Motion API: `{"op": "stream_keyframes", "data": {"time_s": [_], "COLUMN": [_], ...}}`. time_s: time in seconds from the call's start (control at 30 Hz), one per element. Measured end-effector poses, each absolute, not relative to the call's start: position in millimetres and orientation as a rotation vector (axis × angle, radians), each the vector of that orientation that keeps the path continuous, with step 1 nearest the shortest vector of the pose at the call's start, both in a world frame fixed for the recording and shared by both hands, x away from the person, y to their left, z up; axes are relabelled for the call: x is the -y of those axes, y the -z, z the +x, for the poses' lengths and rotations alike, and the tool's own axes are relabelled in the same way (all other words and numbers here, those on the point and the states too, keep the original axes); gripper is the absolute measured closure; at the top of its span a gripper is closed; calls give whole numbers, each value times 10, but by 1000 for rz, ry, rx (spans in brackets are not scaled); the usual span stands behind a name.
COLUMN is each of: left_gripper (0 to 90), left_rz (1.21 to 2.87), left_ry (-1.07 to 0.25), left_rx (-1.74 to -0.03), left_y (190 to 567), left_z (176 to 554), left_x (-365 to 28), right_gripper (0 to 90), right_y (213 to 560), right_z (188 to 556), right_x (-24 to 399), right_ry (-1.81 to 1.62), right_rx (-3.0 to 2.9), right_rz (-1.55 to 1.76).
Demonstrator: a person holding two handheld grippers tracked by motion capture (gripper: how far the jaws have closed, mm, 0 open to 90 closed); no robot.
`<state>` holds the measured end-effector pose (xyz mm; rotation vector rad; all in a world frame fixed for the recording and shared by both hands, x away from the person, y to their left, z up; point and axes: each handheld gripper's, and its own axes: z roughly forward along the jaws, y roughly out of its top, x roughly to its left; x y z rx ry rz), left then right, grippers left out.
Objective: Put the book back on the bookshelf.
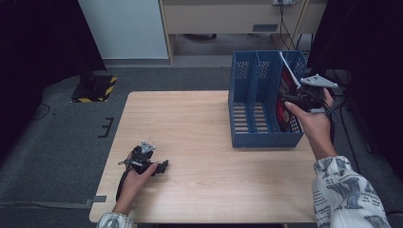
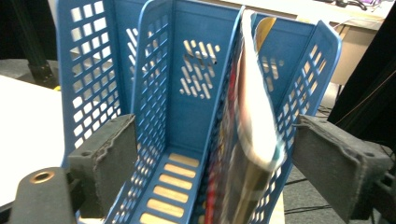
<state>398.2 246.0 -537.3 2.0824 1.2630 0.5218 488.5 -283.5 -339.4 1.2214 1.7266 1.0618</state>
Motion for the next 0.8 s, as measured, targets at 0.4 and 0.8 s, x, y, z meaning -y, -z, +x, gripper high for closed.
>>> {"op": "stream_keyframes", "data": {"time_s": [0.4, 0.8], "left_gripper": [0, 0], "left_rz": [2083, 2082], "left_ry": [-522, -523], "left_rx": [-1262, -1264], "left_y": [5373, 5373], "left_z": [3984, 3982], "left_x": [-2459, -2458], "right_gripper": [70, 51], "right_y": [3576, 3749], "right_z": [4652, 4482], "right_x": [2889, 2899], "right_ry": [-1128, -1130], "right_rx": [-1739, -1783], "right_rz": [1280, 1292]}}
